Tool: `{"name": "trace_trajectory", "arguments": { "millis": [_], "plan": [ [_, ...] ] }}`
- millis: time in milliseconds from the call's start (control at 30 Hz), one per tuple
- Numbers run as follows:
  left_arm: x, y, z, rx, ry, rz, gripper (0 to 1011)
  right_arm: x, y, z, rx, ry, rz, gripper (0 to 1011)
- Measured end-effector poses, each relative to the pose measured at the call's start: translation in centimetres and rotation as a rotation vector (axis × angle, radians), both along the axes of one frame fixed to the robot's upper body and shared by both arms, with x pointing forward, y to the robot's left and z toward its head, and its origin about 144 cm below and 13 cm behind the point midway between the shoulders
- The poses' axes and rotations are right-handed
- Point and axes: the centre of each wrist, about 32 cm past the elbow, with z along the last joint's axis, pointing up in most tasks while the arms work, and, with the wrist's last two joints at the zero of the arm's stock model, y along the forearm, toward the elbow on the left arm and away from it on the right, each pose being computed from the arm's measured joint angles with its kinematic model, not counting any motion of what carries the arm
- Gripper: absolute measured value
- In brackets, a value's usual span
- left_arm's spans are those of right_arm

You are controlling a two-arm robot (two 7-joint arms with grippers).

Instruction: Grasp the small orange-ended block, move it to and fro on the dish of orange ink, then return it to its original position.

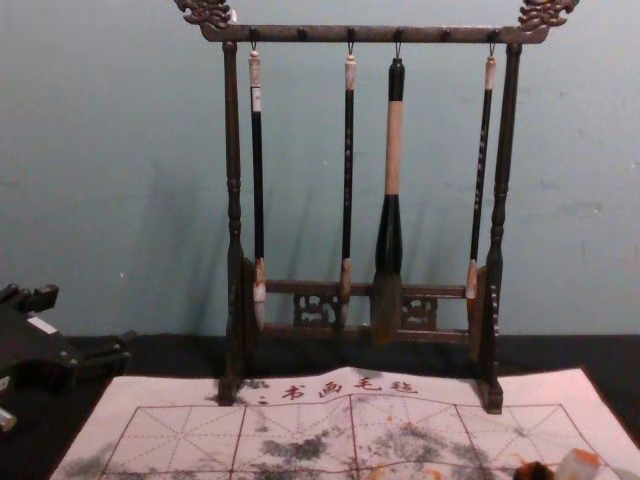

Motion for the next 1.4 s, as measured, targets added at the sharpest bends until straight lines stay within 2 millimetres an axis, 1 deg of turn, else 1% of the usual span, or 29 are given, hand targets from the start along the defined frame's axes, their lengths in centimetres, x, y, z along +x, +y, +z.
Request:
{"name": "trace_trajectory", "arguments": {
  "millis": [1400],
  "plan": [
    [0.0, 0.0, 0.0, 0.0, 0.0, 0.0, 1001, -0.02, 0.05, 0.01, -0.002, -0.003, 0.0, 1000]
  ]
}}
